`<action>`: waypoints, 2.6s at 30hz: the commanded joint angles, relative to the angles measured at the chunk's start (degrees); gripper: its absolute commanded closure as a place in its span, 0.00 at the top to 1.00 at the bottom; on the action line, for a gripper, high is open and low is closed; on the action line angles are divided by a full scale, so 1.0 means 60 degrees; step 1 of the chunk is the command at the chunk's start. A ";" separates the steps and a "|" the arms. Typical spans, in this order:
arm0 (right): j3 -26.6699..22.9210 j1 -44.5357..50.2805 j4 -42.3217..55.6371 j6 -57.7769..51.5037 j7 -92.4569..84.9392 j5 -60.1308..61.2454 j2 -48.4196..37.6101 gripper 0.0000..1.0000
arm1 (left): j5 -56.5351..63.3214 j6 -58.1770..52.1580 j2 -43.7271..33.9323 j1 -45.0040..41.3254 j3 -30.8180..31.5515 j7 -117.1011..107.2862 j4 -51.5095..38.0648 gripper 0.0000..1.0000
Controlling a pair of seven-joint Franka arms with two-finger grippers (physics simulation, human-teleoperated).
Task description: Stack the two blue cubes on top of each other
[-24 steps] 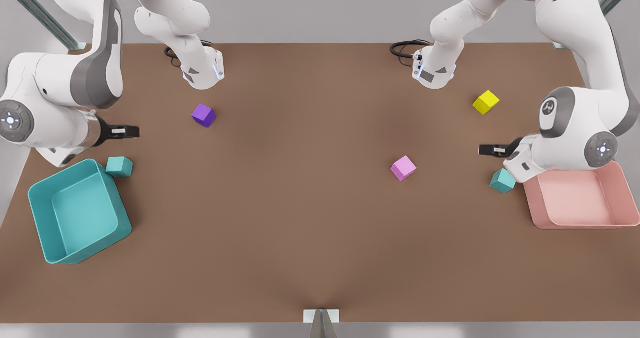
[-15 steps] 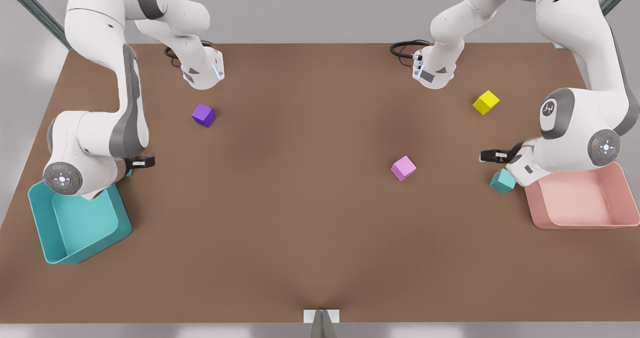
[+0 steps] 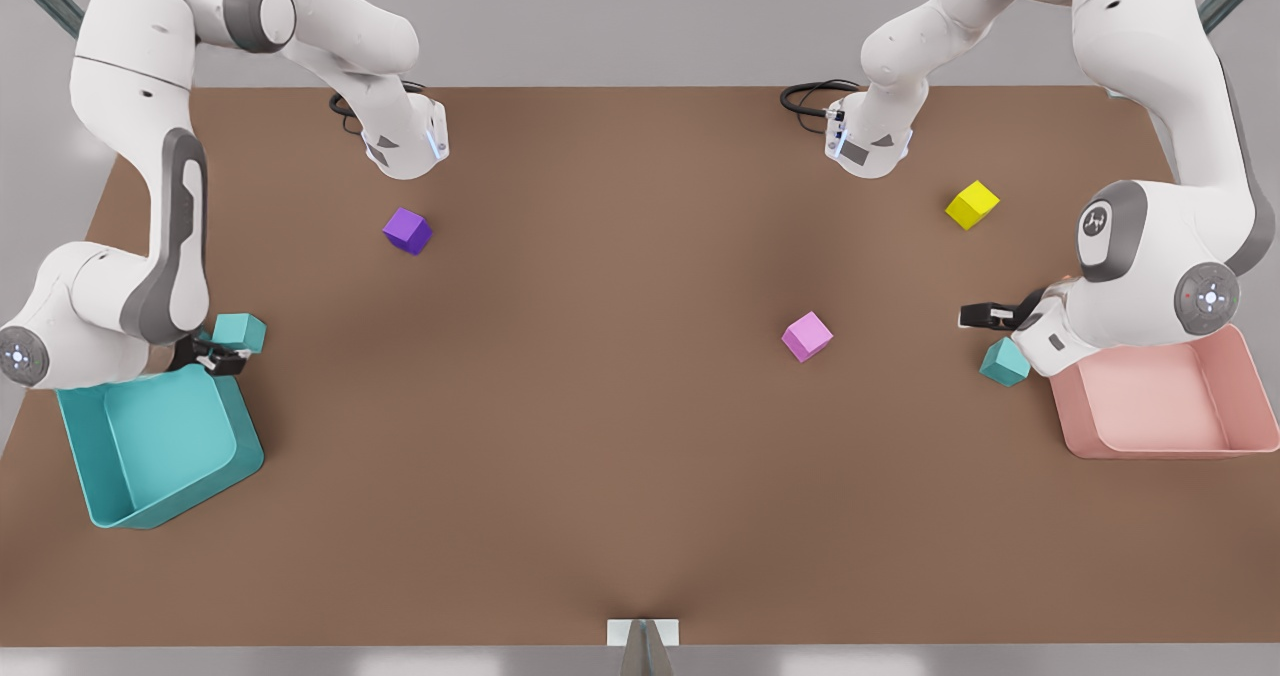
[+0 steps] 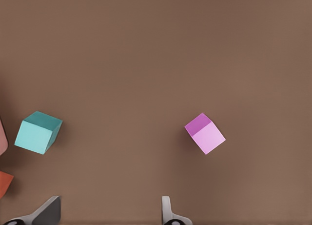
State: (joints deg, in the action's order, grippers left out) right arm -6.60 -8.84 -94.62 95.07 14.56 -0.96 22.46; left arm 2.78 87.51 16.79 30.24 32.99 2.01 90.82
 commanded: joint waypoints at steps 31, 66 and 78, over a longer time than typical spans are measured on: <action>-0.0409 -0.1895 -0.5895 0.7608 0.6026 0.0057 -0.1678 0.96 | 0.0943 0.0664 -0.0132 0.0073 0.0624 0.0016 -0.0048 1.00; -0.0380 -0.1866 -0.5647 0.7930 0.5981 0.1082 -0.0316 0.97 | 0.0943 0.0635 -0.0117 0.0087 0.0610 0.0016 -0.0033 1.00; -0.0350 -0.1866 -0.5383 0.7930 0.5894 0.1082 0.0285 0.99 | 0.0943 0.0635 -0.0103 0.0087 0.0610 0.0016 -0.0019 1.00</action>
State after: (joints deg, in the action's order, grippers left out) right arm -8.70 -19.99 -126.98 142.67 50.14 5.47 24.16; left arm 8.35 91.34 16.25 30.76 36.60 2.13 90.70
